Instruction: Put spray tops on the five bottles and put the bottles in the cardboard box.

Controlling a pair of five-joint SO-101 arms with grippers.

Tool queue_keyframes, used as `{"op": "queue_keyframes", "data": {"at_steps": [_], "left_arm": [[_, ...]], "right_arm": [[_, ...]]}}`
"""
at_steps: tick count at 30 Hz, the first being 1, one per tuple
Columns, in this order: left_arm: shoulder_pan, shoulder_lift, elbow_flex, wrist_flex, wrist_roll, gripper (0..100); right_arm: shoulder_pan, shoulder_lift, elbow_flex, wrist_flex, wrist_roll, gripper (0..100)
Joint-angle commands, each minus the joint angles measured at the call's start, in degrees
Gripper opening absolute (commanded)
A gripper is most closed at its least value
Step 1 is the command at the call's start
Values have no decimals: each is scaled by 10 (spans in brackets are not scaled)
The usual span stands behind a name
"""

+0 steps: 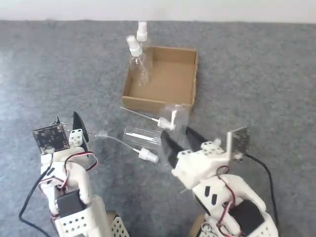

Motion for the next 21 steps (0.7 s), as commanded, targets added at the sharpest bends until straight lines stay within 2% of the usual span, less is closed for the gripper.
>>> {"op": "queue_keyframes", "data": {"at_steps": [1,9,21], "left_arm": [[-3,-10,-2,-18,6,152],[-1,-10,-2,-18,6,152],[-3,-10,-2,-18,6,152]], "right_arm": [[53,-12,-5,-29,-8,140],[173,7,-4,-100,-63,140],[276,7,-3,-145,-97,140]]}}
